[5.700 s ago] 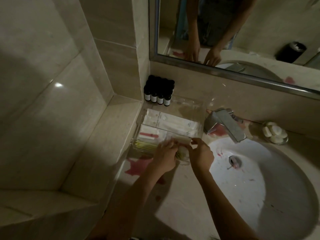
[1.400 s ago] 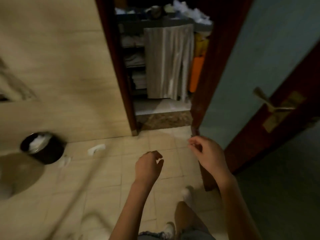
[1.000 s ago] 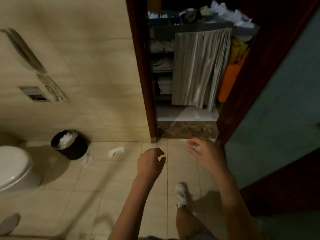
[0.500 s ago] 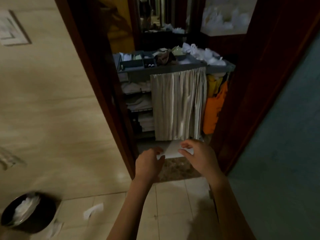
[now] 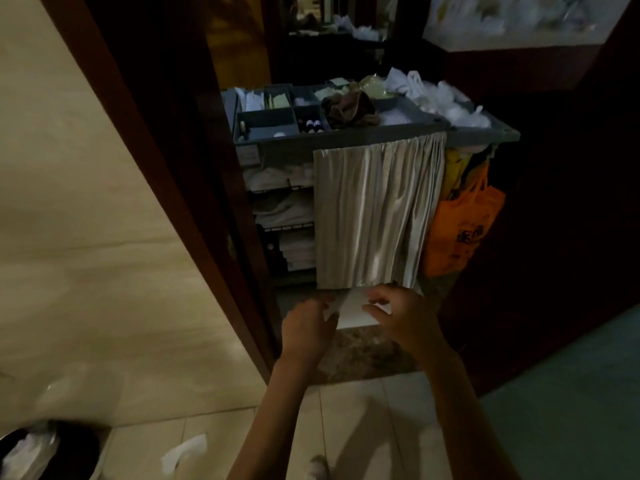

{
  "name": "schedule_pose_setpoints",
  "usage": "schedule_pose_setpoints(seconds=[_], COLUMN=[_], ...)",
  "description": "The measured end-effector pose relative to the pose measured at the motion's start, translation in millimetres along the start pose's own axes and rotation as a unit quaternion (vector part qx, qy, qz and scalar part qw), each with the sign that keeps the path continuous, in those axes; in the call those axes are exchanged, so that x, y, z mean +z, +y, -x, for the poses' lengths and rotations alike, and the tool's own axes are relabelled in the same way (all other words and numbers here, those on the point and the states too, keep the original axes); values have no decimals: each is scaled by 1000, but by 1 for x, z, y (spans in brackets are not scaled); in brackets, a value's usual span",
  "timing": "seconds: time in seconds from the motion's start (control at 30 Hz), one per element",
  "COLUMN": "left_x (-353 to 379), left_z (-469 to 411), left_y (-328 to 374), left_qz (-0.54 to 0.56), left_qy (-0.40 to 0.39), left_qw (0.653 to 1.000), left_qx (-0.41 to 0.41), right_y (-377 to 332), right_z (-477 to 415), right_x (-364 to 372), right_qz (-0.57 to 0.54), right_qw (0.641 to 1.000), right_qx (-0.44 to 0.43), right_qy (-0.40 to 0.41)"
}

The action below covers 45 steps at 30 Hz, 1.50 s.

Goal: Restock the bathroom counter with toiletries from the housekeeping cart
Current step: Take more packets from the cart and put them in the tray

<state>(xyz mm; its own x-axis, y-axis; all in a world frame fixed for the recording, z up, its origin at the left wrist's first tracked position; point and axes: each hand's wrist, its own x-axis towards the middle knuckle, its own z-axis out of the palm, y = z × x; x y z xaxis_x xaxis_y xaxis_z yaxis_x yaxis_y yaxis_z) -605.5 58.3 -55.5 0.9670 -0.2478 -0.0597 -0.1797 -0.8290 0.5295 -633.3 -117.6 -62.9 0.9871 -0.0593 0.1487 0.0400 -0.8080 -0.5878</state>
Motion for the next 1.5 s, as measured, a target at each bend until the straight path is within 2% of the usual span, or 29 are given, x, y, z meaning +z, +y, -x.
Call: schedule_pose_setpoints(seconds=[0.13,0.3,0.43,0.5,0.63,0.87,1.0,1.17,1.33,1.5], left_x=[-13,-9,9,18,28,22,18,8,-14,-47], left_z=[-52,-110,-162,-194,-267,-369,-402,-454,-537,-641], left_y=[-1,-1,-4,-1,24,69,63,48,34,21], left_qz=[-4,11,22,29,4,77,115,148,185,205], left_qy=[-9,-27,-78,-78,-49,25,37,89,161,185], left_qw=[999,999,997,996,999,996,991,983,969,961], left_qx=[32,21,-3,-8,-18,-30,-60,-62,-32,-28], right_y=[7,25,46,57,91,129,136,138,133,122], right_z=[-46,-94,-147,-177,-246,-367,-412,-472,-553,-654], right_x=[5,6,15,11,-14,-58,-44,-27,-20,-17], right_qz=[-4,10,25,17,11,-15,-33,-53,-44,-27], right_qw=[999,998,996,994,996,999,997,993,996,997], right_qx=[38,64,70,89,61,27,-1,-32,-47,-62], right_qy=[-24,-3,-42,-62,-59,-33,-64,-97,-61,-36])
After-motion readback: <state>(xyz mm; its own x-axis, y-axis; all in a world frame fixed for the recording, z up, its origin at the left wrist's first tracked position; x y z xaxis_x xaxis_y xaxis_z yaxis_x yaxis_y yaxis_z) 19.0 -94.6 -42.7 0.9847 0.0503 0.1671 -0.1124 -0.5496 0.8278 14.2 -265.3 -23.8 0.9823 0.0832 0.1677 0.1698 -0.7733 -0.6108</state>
